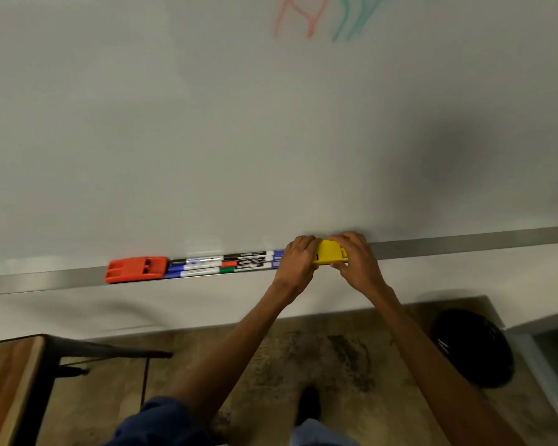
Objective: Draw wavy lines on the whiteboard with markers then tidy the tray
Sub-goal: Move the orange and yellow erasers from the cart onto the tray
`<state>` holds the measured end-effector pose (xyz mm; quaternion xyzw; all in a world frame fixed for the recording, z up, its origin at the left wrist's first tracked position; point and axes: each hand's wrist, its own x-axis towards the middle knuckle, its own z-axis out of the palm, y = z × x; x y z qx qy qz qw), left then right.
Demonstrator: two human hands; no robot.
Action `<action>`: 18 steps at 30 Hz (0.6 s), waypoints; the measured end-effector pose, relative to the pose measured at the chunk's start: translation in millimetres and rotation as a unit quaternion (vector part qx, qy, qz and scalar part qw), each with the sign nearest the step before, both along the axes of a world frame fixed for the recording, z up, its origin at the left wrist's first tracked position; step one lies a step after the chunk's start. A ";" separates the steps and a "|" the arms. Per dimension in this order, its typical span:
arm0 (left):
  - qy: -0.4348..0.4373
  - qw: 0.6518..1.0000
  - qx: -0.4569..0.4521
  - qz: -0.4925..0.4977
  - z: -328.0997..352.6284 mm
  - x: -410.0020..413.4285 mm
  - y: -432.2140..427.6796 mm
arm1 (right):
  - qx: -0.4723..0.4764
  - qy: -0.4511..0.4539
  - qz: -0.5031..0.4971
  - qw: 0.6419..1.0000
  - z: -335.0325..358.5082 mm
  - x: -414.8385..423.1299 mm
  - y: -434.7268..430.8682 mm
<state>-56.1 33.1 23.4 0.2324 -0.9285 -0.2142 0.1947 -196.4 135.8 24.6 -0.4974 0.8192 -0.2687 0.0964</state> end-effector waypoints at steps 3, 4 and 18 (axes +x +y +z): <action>0.007 1.000 0.004 0.010 -9.6 -23.0 12.5 | 0.012 0.000 -0.010 1.000 -7.0 -35.9 13.5; 0.007 1.000 0.006 0.019 -12.1 -26.1 13.2 | 0.017 -0.001 -0.012 1.000 -10.2 -46.9 15.9; -0.074 0.992 -0.008 0.098 -66.4 -13.6 -1.7 | 0.000 -0.037 0.005 0.999 -63.2 -86.6 17.1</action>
